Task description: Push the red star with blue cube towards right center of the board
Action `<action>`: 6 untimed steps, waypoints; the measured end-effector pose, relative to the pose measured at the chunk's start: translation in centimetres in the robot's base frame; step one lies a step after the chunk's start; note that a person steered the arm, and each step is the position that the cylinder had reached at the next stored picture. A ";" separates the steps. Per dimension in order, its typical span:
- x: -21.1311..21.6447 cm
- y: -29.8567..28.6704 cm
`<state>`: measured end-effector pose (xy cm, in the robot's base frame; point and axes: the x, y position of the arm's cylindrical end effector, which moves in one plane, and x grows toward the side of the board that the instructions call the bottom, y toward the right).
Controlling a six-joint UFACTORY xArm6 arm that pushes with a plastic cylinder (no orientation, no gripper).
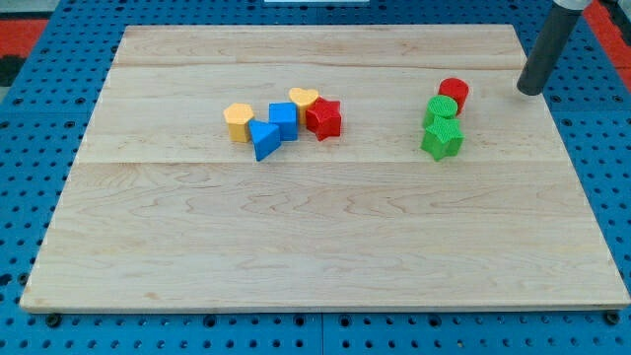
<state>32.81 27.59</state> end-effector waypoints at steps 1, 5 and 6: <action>0.0 -0.1; -1.1 -12.0; -0.4 -10.9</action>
